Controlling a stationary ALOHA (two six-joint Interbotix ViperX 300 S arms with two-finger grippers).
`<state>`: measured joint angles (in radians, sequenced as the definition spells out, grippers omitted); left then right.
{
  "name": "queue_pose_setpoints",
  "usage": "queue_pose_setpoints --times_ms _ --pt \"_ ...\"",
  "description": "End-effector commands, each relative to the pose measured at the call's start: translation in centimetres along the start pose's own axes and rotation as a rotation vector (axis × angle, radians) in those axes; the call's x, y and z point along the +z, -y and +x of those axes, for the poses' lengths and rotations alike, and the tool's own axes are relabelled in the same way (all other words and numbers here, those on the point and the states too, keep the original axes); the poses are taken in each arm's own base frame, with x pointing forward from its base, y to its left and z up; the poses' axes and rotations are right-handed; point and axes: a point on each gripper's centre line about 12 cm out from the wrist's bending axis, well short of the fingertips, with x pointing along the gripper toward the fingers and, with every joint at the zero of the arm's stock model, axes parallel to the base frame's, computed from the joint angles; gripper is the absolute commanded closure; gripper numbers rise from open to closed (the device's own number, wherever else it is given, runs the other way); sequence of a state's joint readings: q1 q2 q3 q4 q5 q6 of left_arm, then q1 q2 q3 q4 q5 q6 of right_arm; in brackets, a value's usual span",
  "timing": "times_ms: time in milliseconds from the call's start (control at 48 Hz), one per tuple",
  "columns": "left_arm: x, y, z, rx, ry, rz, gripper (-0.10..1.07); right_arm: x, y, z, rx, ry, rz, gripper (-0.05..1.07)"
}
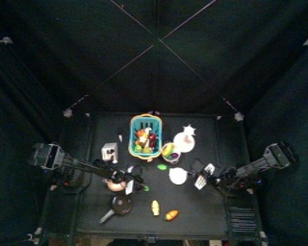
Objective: Grab cleaver handle
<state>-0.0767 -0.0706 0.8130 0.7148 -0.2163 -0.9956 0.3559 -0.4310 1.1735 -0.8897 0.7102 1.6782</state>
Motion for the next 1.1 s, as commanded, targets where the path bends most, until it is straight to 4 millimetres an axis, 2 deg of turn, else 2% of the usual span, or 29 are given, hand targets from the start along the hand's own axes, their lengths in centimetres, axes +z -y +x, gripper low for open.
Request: queue_pose_setpoints --times_ms 0,167,354,583,750,875,1083 --pt "1.1 0.7 -0.5 -0.049 0.049 0.034 0.25 0.4 -0.4 0.3 0.01 0.006 -0.011 0.27" --pt "1.1 1.6 -0.9 -0.124 0.091 0.064 0.22 0.2 -1.0 1.6 0.048 -0.011 -0.06 0.28" --pt "1.3 2.8 -1.8 -0.226 0.156 0.102 0.13 0.0 -0.6 3.2 0.013 -0.055 -0.051 0.28" --pt "1.8 3.9 -2.8 -0.326 0.25 0.161 0.05 -0.1 -0.6 3.7 0.024 -0.076 -0.041 0.3" --pt "2.8 1.2 -3.1 -0.234 0.317 -0.009 0.05 0.2 -1.2 3.5 0.052 -0.067 -0.033 0.43" --pt "2.5 -0.8 -3.5 -0.163 0.365 -0.181 0.05 1.0 -1.7 3.2 0.06 -0.046 -0.024 0.52" --pt "2.2 -1.4 -3.9 -0.153 0.405 -0.251 0.05 2.7 -2.8 1.9 0.103 0.012 -0.005 0.54"
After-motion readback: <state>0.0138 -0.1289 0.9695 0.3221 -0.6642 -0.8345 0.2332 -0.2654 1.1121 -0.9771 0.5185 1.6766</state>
